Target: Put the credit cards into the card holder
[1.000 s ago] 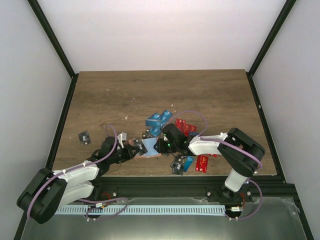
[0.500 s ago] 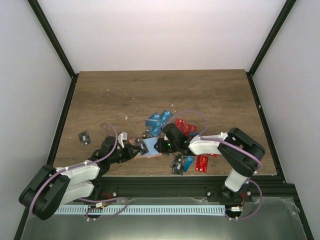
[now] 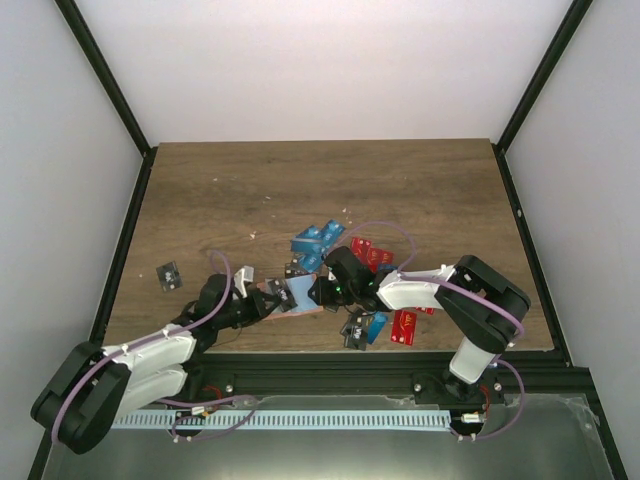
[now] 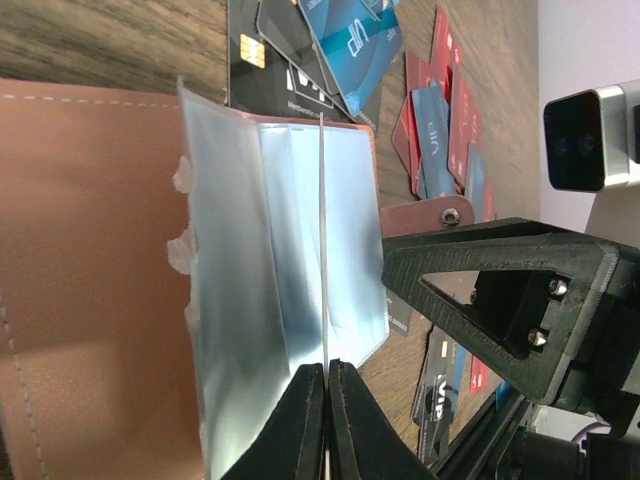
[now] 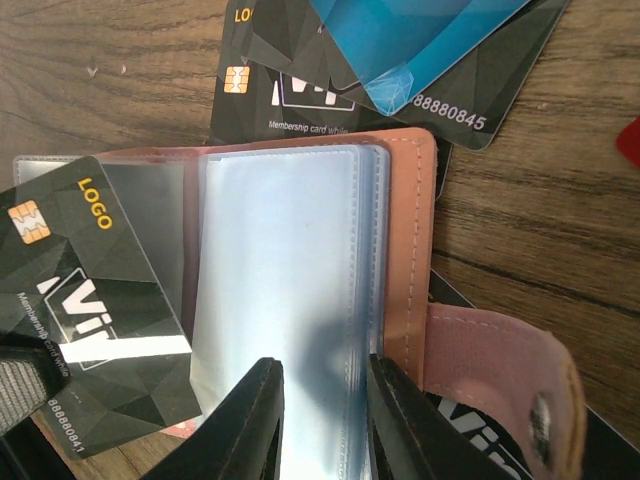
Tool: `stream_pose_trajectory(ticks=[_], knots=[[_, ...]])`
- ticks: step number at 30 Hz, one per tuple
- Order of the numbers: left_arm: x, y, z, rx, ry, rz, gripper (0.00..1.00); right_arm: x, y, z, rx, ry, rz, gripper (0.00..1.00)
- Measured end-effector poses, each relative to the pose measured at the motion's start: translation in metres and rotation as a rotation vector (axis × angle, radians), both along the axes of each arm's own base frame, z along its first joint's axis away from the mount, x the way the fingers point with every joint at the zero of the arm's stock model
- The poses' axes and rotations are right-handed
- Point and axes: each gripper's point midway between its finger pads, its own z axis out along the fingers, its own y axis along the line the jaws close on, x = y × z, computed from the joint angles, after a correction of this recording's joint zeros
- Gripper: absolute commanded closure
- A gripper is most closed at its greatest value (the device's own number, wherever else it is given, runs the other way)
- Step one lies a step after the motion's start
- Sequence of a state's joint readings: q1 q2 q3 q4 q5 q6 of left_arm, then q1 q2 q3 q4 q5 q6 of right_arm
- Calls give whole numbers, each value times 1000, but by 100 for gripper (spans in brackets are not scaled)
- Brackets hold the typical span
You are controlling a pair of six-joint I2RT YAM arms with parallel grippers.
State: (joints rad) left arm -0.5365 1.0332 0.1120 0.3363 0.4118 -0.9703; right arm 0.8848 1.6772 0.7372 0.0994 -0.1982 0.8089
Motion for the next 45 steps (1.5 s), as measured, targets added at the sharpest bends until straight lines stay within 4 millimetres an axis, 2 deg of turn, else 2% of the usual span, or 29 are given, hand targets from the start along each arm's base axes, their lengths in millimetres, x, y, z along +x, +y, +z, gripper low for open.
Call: stream_pose_trajectory(ticks=[10,25,35,45], knots=[[-4,2,-16,32,56,-1,96,0,0,0,1,0,0,75],[-6,-6,-14,-24,94,-14,96,0,1,-1,4,1,2,75],[-15,-12,-24,-41,174,-61,96,1,2,-1,6,-1,3,75],[-8,-20,-28,-37,194,-120,96,2,1,-1,6,-4,7,74]])
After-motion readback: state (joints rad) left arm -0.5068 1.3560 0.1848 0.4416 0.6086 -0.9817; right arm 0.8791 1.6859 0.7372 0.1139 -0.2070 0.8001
